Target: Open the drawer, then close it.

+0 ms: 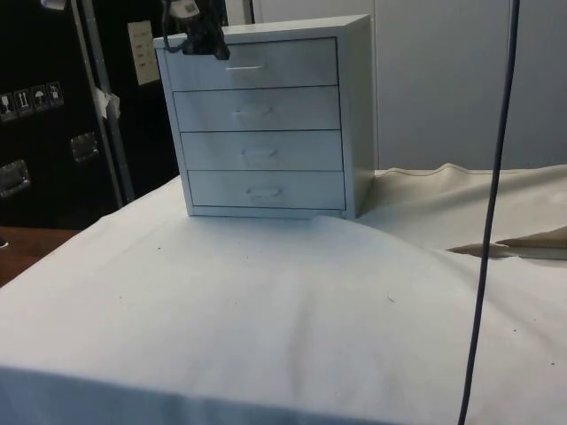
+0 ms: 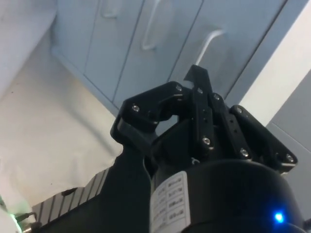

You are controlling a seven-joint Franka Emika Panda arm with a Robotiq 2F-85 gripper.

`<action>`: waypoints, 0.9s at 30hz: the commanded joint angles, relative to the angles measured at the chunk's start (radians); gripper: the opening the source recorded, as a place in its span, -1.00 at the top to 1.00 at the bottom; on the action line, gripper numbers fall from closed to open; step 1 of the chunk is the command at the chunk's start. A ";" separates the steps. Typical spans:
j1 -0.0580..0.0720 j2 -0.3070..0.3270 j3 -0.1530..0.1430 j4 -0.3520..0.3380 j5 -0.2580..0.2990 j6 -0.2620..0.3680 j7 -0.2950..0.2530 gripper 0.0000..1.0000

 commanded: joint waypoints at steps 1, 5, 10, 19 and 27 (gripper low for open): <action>0.003 -0.008 0.004 -0.001 0.011 -0.005 0.000 1.00; 0.004 -0.017 0.016 0.000 0.030 -0.004 0.011 1.00; 0.004 -0.024 0.026 0.000 0.044 -0.002 0.020 1.00; 0.004 -0.031 0.040 0.001 0.058 0.001 0.034 1.00; 0.003 -0.028 0.039 0.004 0.053 -0.001 0.033 0.70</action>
